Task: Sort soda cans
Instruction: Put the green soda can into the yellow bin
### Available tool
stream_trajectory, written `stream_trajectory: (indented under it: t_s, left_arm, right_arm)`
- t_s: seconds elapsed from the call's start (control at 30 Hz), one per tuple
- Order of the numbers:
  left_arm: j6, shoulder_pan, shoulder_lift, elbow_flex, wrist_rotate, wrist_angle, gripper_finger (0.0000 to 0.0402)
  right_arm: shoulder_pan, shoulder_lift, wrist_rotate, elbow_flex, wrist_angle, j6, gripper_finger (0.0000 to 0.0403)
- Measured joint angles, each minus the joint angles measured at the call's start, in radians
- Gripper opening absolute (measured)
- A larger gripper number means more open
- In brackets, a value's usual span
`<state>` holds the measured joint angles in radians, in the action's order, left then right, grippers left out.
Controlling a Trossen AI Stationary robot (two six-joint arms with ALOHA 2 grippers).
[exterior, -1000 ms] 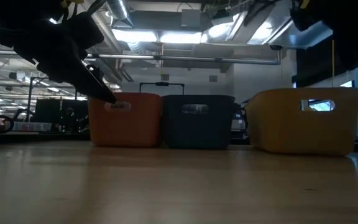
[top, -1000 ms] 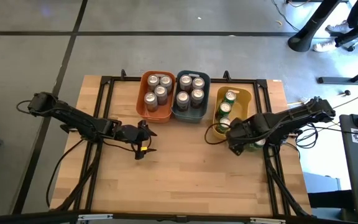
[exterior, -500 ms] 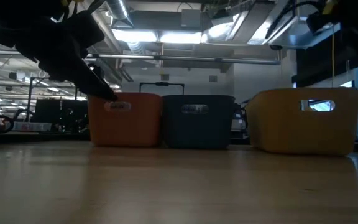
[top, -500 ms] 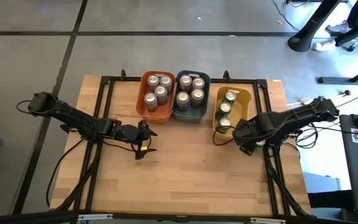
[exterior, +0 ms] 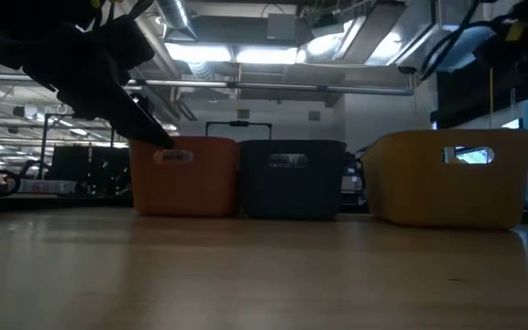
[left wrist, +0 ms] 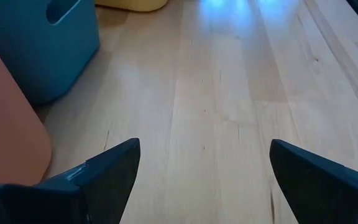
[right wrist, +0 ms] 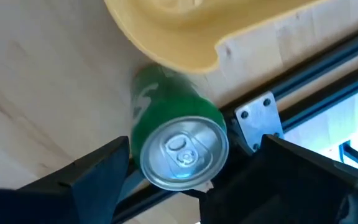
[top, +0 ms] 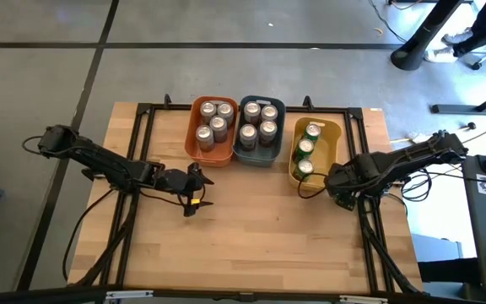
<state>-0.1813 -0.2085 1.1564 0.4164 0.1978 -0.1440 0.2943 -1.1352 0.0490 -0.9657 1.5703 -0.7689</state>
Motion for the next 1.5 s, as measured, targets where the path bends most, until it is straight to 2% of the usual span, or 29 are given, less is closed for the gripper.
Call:
stream_trajectory:
  t_s: [0.23,0.33,0.5,0.6,0.8,0.93,1.3,1.5]
  left_arm:
    - [-0.002,0.000,0.000,0.000,0.000,-0.002,0.0347]
    - [-0.002,0.000,0.000,0.000,0.000,-0.002,0.0347]
    - [0.006,0.000,0.000,0.000,0.000,-0.003,0.0347]
    - [0.006,0.000,0.000,0.000,0.000,-0.003,0.0347]
    - [0.006,0.000,0.000,0.000,0.000,-0.003,0.0347]
    - [0.006,0.000,0.000,0.000,0.000,-0.003,0.0347]
    - [0.008,0.000,0.000,0.000,0.000,-0.003,0.0347]
    - [0.009,0.000,0.000,0.000,0.000,-0.003,0.0347]
  right_arm:
    - [0.000,0.008,-0.033,0.088,-0.008,0.016,0.0360]
    - [0.000,0.007,-0.078,0.127,-0.060,0.016,0.0360]
    - [0.000,0.005,-0.079,0.137,-0.106,0.010,0.0354]
    - [0.000,0.005,-0.083,0.139,-0.098,-0.012,0.0338]
    - [0.000,0.005,-0.110,0.137,-0.082,-0.043,0.0277]
    - [0.000,0.005,-0.126,0.134,-0.080,-0.070,0.0272]
    - [0.000,0.004,-0.190,-0.021,-0.075,-0.186,0.0272]
    - [0.000,0.004,-0.314,-0.141,-0.073,-0.289,0.0274]
